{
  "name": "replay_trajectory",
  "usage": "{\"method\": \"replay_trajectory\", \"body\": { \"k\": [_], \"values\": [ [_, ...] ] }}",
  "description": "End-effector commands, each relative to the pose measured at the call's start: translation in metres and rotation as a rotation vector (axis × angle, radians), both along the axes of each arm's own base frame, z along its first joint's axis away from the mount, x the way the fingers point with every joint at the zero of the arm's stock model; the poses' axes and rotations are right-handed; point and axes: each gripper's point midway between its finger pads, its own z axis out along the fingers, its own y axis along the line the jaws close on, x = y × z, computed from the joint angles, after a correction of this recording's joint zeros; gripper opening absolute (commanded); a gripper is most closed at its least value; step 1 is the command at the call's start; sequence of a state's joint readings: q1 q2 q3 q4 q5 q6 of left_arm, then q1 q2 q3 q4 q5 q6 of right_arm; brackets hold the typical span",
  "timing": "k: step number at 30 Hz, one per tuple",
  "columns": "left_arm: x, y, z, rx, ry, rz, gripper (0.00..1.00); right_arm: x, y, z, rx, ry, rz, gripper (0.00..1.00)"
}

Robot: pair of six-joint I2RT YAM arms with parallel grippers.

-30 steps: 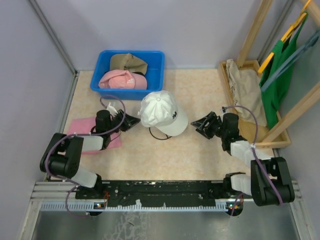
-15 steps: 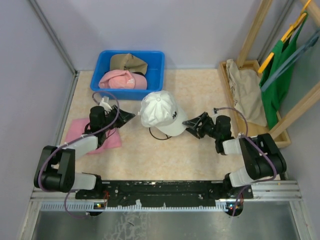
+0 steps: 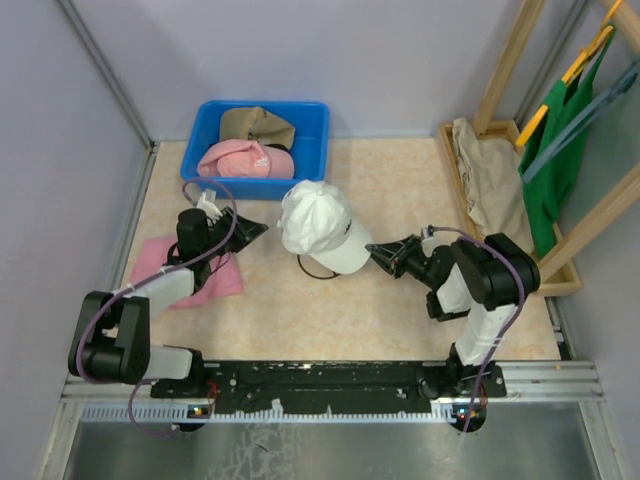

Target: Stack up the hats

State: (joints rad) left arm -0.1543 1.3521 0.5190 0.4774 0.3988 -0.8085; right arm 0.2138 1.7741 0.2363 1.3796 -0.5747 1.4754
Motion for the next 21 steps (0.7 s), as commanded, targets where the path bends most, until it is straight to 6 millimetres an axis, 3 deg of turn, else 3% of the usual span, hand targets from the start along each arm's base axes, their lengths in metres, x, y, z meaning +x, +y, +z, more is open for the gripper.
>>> {"method": "replay_trajectory", "body": {
  "k": [1, 4, 10, 13, 21],
  "values": [
    [0.005, 0.0, 0.009, 0.01, -0.036, -0.017, 0.35, -0.002, 0.002, 0.037, 0.147, -0.119, 0.004, 0.07],
    [0.004, 0.003, 0.01, 0.012, -0.039, -0.012, 0.36, -0.004, 0.002, 0.037, 0.152, -0.111, 0.007, 0.01],
    [0.004, 0.009, 0.017, 0.02, -0.052, 0.0, 0.39, -0.001, -0.005, 0.038, 0.126, -0.093, 0.017, 0.0],
    [0.004, 0.011, 0.019, 0.024, -0.055, -0.001, 0.4, 0.002, -0.011, 0.029, 0.046, -0.058, 0.016, 0.02],
    [0.005, 0.013, 0.023, 0.027, -0.061, -0.004, 0.4, 0.019, -0.029, 0.027, -0.244, -0.052, 0.01, 0.06]
  ]
}}
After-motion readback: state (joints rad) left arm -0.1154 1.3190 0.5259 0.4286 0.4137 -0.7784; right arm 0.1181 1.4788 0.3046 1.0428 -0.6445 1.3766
